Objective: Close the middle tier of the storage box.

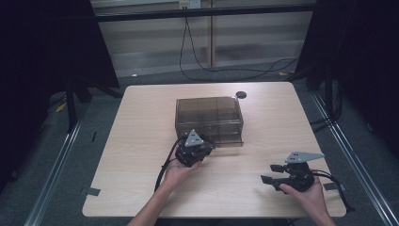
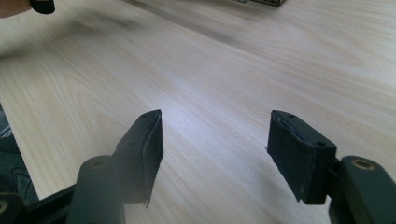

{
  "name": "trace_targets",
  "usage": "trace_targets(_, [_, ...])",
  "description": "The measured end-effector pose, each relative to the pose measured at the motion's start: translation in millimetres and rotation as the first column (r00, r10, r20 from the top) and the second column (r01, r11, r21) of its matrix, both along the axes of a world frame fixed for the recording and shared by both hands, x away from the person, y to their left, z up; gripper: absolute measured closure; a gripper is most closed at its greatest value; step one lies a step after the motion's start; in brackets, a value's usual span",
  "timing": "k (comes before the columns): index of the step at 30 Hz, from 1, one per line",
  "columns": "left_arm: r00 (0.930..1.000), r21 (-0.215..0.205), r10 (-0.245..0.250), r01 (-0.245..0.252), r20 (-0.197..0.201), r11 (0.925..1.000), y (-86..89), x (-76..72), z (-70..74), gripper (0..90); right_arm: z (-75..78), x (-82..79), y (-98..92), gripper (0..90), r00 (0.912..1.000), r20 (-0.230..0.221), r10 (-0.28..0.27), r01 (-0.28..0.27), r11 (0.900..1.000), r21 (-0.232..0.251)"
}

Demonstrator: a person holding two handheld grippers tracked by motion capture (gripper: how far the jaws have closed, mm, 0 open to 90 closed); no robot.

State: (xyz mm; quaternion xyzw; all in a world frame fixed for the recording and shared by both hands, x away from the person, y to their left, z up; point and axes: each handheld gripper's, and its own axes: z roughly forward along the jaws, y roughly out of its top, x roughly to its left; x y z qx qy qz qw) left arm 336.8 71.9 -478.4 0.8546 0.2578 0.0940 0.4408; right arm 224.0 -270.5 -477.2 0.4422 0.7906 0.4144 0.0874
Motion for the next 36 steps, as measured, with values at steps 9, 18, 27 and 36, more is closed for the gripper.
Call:
trace_targets(9, [0.9999, -0.004, 0.017, -0.017, -0.001, 0.9998, -0.2, 3.6, -2.0, 90.0, -0.6, 0.1, 0.6, 36.2, 1.0, -0.005, 0.001, -0.001, 1.0, -0.005])
trace_targets(18, [0.9997, -0.003, 0.024, -0.024, -0.008, 0.9997, 1.0, 6.5, -1.4, 90.0, -0.7, 0.2, 0.6, 36.9, 1.0, -0.005, 0.006, -0.006, 1.0, -0.005])
trace_targets(27, [0.9999, 0.015, 0.015, -0.015, 0.0, 0.9998, -2.8, 11.2, 3.1, 89.4, -0.8, 0.0, 0.5, 36.9, 0.9999, -0.007, 0.009, -0.009, 1.0, -0.011])
trace_targets(36, [0.9998, 0.016, 0.021, -0.021, -0.006, 0.9996, -3.4, 14.6, 1.0, 89.4, -1.6, 0.7, 1.1, 36.9, 0.9998, -0.01, 0.015, -0.015, 1.0, -0.011])
